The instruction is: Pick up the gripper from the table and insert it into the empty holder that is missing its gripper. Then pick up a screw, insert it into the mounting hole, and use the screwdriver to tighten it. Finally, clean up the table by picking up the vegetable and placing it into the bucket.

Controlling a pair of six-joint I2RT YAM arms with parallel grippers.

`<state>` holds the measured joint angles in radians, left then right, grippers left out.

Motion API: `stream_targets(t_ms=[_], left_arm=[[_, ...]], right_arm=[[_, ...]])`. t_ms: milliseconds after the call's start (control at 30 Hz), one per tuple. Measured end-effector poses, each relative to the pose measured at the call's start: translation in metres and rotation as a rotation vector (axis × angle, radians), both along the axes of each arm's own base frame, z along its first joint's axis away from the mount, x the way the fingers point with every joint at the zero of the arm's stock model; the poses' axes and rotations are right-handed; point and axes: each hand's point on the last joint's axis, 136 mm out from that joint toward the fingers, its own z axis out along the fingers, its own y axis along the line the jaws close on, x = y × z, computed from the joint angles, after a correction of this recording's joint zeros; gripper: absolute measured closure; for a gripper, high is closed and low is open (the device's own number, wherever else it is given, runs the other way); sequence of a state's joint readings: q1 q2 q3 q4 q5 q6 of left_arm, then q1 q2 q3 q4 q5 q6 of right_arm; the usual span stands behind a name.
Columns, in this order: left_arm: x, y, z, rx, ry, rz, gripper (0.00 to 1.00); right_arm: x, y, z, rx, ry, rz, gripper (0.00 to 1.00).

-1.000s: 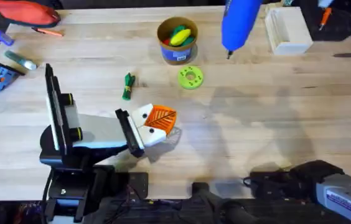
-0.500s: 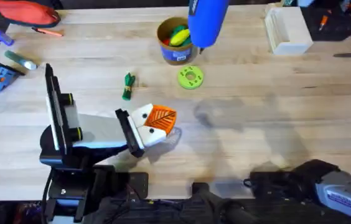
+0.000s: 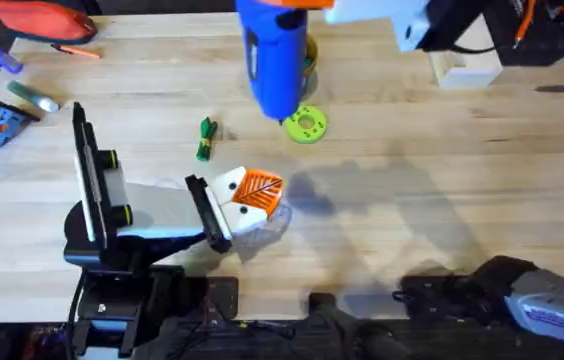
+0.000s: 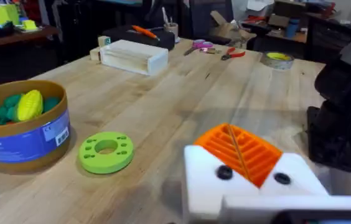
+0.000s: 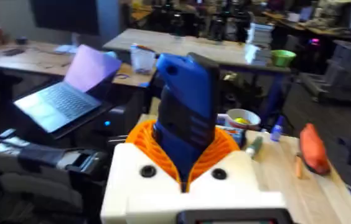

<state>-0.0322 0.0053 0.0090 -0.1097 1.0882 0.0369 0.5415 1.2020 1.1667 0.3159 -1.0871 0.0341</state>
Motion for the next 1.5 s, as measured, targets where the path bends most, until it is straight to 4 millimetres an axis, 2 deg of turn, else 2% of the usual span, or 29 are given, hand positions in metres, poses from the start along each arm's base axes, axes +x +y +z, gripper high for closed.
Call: stream_targets(t_ms=[67, 133, 333, 500, 533, 567, 767, 1033, 1500], left_arm=[[0.0, 0.0, 0.0, 0.0, 0.0, 0.0, 0.992], [0.0, 0.0, 0.0, 0.0, -0.001, 0.0, 0.992], [0.0, 0.0, 0.0, 0.0, -0.001, 0.0, 0.992], [0.0, 0.0, 0.0, 0.0, -0.001, 0.0, 0.992], [0.0, 0.0, 0.0, 0.0, 0.0, 0.0, 0.992], [0.0, 0.0, 0.0, 0.0, 0.0, 0.0, 0.992], [0.0, 0.0, 0.0, 0.0, -0.001, 0.0, 0.992], [0.0, 0.0, 0.0, 0.0, -0.001, 0.0, 0.992], [0.0, 0.0, 0.0, 0.0, -0.001, 0.0, 0.992]], right_arm=[[-0.012, 0.009, -0.008, -0.017, 0.001, 0.089, 0.979], [-0.014, 0.012, -0.01, -0.017, -0.007, 0.111, 0.979], [-0.022, 0.015, -0.004, 0.014, -0.071, 0.153, 0.979], [-0.021, 0.016, -0.009, 0.009, -0.062, 0.154, 0.979], [-0.021, 0.016, -0.013, 0.005, -0.054, 0.155, 0.979], [-0.023, 0.019, -0.024, 0.011, -0.054, 0.159, 0.979], [-0.027, 0.021, -0.023, 0.104, -0.105, 0.134, 0.979], [0.0, 0.045, -0.055, 0.102, -0.018, 0.138, 0.979], [-0.018, 0.049, -0.055, 0.094, 0.011, 0.217, 0.979]])
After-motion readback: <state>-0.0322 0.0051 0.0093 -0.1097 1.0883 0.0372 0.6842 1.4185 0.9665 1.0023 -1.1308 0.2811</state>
